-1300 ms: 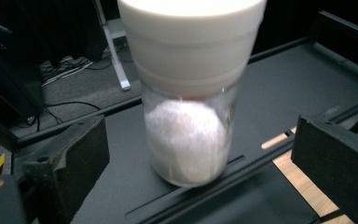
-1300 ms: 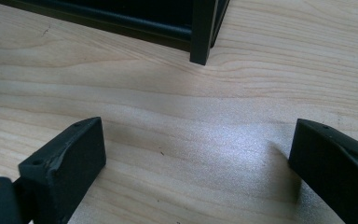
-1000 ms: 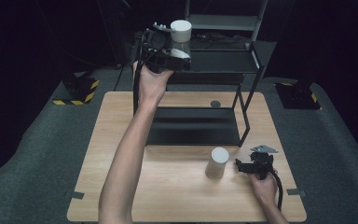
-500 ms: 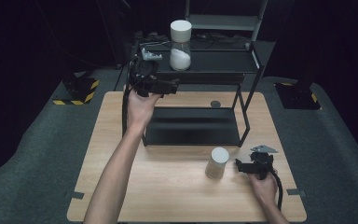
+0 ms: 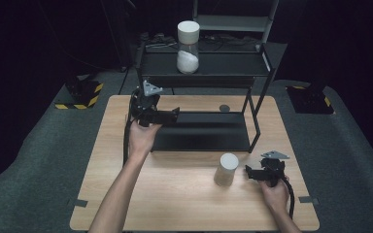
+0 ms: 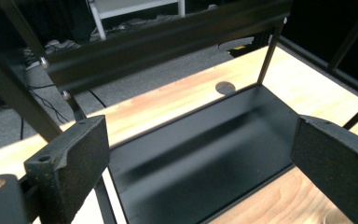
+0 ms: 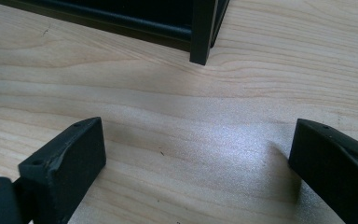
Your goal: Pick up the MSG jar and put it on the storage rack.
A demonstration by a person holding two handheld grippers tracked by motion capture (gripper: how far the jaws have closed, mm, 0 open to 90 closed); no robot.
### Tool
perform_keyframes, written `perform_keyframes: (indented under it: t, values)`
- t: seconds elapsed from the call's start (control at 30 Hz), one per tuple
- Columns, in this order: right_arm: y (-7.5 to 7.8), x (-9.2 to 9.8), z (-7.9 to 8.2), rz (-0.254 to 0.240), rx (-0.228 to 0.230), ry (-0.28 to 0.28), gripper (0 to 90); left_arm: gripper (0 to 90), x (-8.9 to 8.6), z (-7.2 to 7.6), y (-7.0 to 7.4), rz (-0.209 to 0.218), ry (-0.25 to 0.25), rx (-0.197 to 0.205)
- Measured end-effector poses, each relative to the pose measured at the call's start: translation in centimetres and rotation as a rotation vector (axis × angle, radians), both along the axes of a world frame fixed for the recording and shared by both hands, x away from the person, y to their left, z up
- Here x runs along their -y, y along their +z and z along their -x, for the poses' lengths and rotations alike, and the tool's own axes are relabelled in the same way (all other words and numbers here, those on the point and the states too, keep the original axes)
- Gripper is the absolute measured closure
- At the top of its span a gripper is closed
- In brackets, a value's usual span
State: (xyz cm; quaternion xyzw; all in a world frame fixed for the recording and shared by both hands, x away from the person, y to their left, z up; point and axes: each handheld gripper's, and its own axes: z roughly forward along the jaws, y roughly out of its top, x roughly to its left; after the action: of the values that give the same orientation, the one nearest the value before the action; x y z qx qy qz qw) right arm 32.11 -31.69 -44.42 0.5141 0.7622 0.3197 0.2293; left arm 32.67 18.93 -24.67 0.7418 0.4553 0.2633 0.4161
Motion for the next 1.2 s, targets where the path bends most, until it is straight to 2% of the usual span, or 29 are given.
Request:
perform_keyframes:
  t: [0.17, 0.33, 0.57, 0.7, 1.0, 1.2]
  values:
    - [0.0, 0.0, 0.0, 0.0, 0.0, 0.0, 3.0, 4.8, -0.2, 0.9, -2.5, -0.004, -0.006, -0.017]
    - [0.0, 0.0, 0.0, 0.0, 0.0, 0.0, 3.0, 4.8, -0.5, 1.0, -4.5, 0.009, -0.014, -0.055]
    - [0.0, 0.0, 0.0, 0.0, 0.0, -0.001, 3.0, 4.7, -0.9, 1.4, -7.2, 0.026, -0.013, -0.078]
    - [0.0, 0.0, 0.0, 0.0, 0.0, 0.0, 3.0, 4.7, -0.9, 1.7, -9.0, 0.043, 0.004, -0.086]
    - [0.0, 0.0, 0.0, 0.0, 0.0, -0.001, 3.0, 4.8, -1.5, 1.9, -12.1, 0.053, 0.047, -0.135]
    - [0.0, 0.0, 0.0, 0.0, 0.0, -0.001, 2.9, 4.8, -1.3, 2.0, -13.9, 0.032, 0.065, -0.165]
